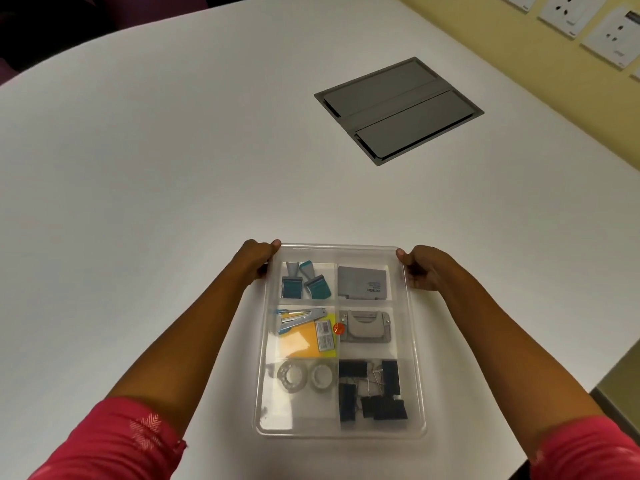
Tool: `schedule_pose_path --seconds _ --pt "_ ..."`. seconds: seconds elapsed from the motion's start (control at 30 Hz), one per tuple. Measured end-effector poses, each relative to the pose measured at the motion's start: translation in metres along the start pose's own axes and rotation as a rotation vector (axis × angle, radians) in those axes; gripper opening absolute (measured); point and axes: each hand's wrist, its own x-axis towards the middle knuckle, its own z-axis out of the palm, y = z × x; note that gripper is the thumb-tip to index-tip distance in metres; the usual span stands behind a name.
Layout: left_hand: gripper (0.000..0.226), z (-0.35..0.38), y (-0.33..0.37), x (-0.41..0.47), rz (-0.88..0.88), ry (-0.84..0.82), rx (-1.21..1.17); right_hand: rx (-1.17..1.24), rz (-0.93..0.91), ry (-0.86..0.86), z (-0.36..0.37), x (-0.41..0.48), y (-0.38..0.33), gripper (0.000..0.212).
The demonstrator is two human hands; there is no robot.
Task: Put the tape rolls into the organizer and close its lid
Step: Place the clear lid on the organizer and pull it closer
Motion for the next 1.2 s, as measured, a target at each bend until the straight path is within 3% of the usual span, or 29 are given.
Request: schedule_pose_path --seconds 0.1,0.2,0.3,0.57,0.93,1.2 --pt "0.037 0.003 -0.012 -0.010 0.188 0.145 0.124 -0.127 -0.300 0.011 0.002 -0.008 0.014 0.023" --pt "0.045 0.014 -0.037 -0.039 0.458 0.294 0.237 -0.436 -0.702 0.236 0.008 -0.023 0.052 0.049" --pt "0.057 0.028 -0.080 -0.076 0.638 0.306 0.289 -0.625 -0.970 0.348 0.018 -0.044 0.102 0.065" --pt "0.065 0.037 -0.154 -0.093 0.694 0.360 0.715 -0.831 -1.003 0.424 0.029 -0.045 0.166 0.071" --pt "0.069 0.039 -0.158 -0.084 0.717 0.344 0.651 -0.867 -1.010 0.448 0.031 -0.041 0.168 0.073" --pt "0.062 0.038 -0.157 -0.090 0.783 0.318 0.517 -0.672 -1.041 0.452 0.031 -0.052 0.168 0.069"
